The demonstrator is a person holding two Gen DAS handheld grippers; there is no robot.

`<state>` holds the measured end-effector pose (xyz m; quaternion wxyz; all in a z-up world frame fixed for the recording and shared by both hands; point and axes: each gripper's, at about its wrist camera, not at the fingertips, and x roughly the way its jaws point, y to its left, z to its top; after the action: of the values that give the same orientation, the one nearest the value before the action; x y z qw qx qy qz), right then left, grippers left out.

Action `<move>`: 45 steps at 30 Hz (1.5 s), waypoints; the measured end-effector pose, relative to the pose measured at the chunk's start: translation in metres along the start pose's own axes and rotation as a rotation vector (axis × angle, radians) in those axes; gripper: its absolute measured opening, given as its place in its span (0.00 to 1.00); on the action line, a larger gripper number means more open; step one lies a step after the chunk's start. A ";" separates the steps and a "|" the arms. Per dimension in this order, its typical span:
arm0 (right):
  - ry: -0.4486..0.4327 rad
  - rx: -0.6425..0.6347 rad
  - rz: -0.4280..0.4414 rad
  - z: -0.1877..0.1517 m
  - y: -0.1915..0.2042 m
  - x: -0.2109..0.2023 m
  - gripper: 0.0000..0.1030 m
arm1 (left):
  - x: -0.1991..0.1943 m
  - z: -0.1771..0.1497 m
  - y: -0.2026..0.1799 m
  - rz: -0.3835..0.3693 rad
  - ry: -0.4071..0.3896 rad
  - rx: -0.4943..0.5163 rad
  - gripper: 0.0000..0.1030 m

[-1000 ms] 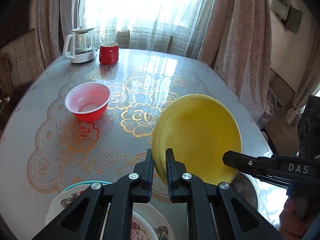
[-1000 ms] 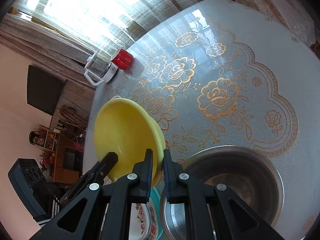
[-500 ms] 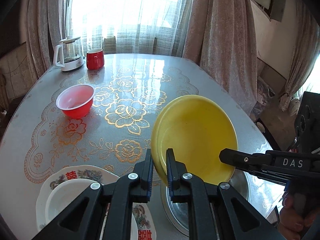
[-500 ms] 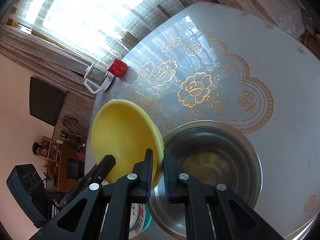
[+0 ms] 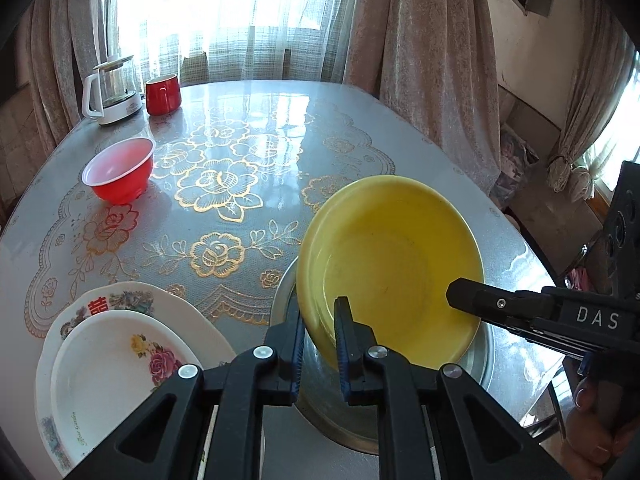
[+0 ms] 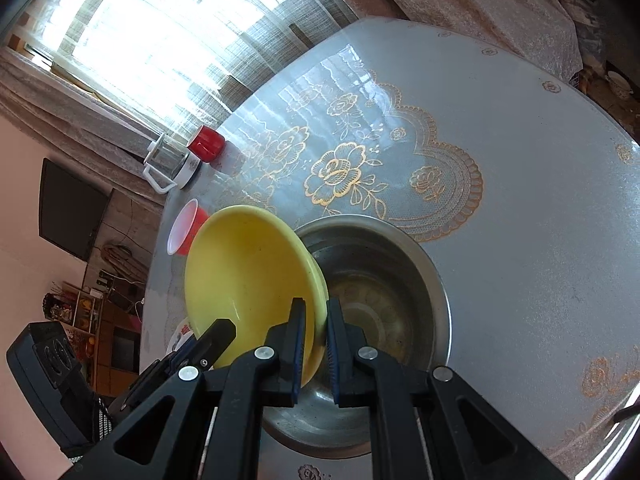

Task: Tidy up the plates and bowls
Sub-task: 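Lift the yellow bowl with both grippers and carry it over the steel bowl, then lower the yellow bowl into the steel bowl and open both grippers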

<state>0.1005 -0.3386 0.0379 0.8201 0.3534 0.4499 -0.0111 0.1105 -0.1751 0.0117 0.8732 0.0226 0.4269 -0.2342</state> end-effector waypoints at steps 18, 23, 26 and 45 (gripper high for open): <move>0.025 -0.004 -0.091 -0.017 -0.023 0.000 0.11 | 0.021 -0.025 -0.017 0.008 0.080 0.073 0.17; 0.027 -0.008 -0.108 -0.018 -0.024 0.000 0.12 | 0.021 -0.026 -0.020 0.013 0.082 0.080 0.19; 0.024 -0.013 -0.124 -0.018 -0.022 0.001 0.12 | 0.020 -0.026 -0.022 -0.008 0.081 0.077 0.27; -0.020 -0.022 -0.132 -0.017 -0.019 -0.002 0.12 | 0.020 -0.024 -0.019 -0.059 0.048 0.063 0.37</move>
<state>0.0800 -0.3433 0.0229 0.8258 0.3137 0.4643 -0.0638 0.0950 -0.1943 -0.0155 0.8542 0.0431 0.4408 -0.2722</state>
